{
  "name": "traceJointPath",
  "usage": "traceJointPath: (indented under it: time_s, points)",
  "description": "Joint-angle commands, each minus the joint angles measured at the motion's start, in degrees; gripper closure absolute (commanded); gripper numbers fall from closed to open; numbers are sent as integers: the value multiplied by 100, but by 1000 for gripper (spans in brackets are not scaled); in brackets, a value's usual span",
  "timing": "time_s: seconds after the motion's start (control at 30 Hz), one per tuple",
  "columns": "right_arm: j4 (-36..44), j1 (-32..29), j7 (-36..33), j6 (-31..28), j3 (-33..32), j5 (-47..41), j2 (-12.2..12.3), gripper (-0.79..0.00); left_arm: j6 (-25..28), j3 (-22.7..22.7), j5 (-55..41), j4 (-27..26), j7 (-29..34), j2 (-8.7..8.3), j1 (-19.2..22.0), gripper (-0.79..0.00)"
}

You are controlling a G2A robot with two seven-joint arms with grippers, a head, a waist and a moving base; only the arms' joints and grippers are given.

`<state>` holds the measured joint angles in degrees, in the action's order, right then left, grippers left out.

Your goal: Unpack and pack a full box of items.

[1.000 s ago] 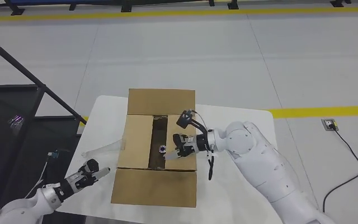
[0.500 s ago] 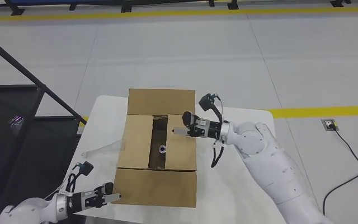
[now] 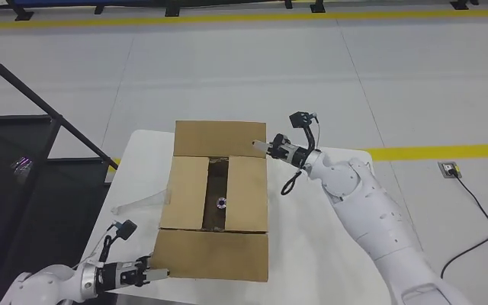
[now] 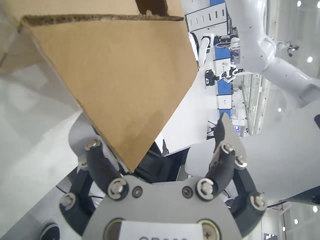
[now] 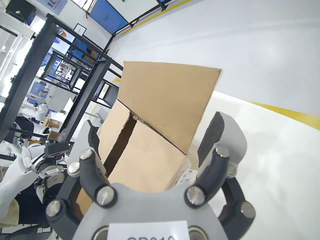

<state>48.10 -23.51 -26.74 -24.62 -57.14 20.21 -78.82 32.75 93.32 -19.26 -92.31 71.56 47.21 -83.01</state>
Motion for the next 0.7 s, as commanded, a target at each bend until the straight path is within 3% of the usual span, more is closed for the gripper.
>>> traceJointPath:
  time_s: [0.0, 0.33, 0.67]
  points:
    - [-381, 175, 49, 10, 127, -101, -90, -785, 4, 1, -274, 1, -4, -75, 0, -785]
    - [-1767, 816, 241, -321, 653, -494, -573, -785, 120, -56, -1227, 210, -122, -271, 105, -785]
    - [-2701, 1106, -228, -1825, 485, -1378, -739, -785, 154, -91, -1497, 408, -425, -249, 251, -785]
